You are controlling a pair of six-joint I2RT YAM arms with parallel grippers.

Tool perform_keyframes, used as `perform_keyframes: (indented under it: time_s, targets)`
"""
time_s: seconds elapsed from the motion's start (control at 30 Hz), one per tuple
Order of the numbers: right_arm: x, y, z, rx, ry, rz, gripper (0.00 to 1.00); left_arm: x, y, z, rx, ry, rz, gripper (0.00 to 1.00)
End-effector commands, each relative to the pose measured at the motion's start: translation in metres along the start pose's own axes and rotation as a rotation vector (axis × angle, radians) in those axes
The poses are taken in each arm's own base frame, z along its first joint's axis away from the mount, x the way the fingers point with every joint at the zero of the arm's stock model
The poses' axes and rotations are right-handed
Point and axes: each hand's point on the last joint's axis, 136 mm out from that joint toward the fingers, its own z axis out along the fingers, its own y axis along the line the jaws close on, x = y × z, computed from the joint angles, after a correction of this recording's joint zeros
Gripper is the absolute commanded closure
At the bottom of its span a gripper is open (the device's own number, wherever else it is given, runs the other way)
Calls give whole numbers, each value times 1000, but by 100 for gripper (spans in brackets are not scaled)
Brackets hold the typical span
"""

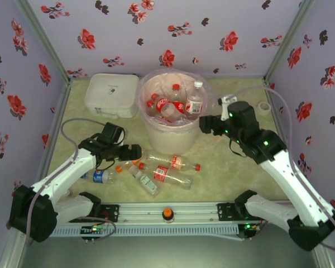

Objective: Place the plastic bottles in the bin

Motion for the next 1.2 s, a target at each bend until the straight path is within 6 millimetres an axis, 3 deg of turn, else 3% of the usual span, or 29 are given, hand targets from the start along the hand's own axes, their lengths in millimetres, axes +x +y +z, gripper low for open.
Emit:
perform_keyframes:
  time_s: [0.0, 0.2, 0.27, 0.4, 0.67, 0.9, 1.17]
  targets:
    - [45, -28, -9, 87, 91, 141, 18, -19, -20, -3, 46, -48, 48, 3]
    - [76, -42, -29, 94, 66, 302, 23, -24, -28, 4, 60, -44, 67, 3]
    - [98, -41, -19, 91, 142, 341, 24, -24, -29, 6, 59, -37, 70, 3]
    - [144, -19, 17, -27, 292, 472, 27, -23, -31, 9, 61, -33, 71, 3]
    - [191, 5, 71, -215, 332, 753, 32, -19, -28, 19, 54, -18, 58, 6]
    - [223, 6, 91, -245, 377, 844, 30, -21, -33, 27, 71, -5, 46, 10]
    - [240, 11, 97, -269, 438, 864, 31, -22, -34, 28, 76, -10, 37, 12]
